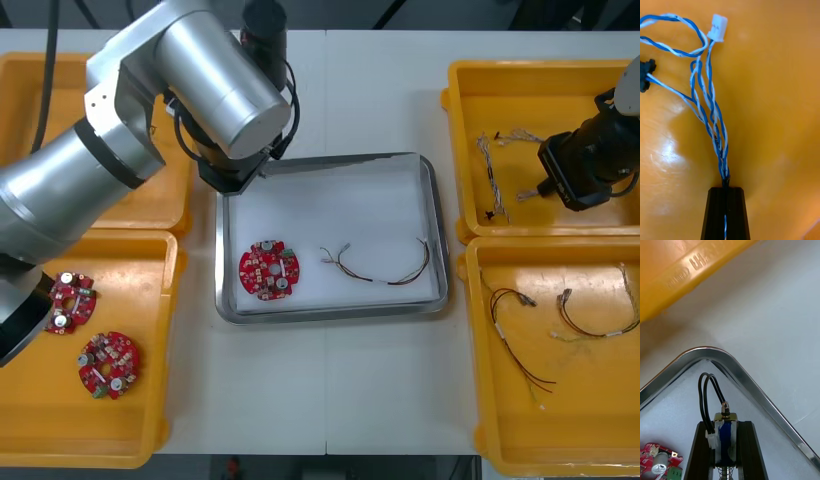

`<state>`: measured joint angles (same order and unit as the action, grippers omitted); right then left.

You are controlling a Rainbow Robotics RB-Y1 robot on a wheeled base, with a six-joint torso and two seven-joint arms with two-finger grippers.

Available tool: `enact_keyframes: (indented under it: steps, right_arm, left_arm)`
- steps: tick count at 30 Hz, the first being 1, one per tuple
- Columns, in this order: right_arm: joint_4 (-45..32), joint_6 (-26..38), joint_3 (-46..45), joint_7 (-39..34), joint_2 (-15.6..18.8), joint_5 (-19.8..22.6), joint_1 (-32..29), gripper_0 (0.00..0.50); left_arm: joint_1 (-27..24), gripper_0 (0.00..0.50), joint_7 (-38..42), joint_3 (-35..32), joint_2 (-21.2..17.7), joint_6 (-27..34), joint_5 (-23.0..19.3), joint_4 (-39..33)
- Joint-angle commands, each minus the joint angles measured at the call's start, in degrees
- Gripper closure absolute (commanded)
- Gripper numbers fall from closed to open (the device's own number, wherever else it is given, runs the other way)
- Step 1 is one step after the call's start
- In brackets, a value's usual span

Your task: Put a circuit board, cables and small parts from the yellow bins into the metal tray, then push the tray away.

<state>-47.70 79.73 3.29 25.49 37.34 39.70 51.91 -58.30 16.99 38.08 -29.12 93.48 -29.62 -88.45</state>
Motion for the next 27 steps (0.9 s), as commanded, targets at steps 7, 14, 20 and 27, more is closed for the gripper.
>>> enact_keyframes:
  steps: [7,14,20,27]
  right_arm:
    - [-11.19,13.09,0.93,7.91,5.37,-0.32,1.36,0.500]
    - [-20.68,22.14,0.93,14.33,7.92,0.29,1.27,0.500]
    - [-28.59,29.17,0.93,23.91,9.94,0.91,1.18,0.500]
    - [-35.10,30.27,1.02,35.86,11.88,4.34,1.18,0.500]
  left_arm:
    - [0.20,0.500,0.50,4.55,3.10,-3.31,0.35,4.78]
    - [1.61,0.500,0.76,6.13,3.28,-5.24,0.00,4.95]
    - [1.96,0.500,1.02,8.50,3.28,-6.03,-0.09,4.95]
    - [2.05,0.433,1.11,8.59,3.28,-6.38,-0.09,4.95]
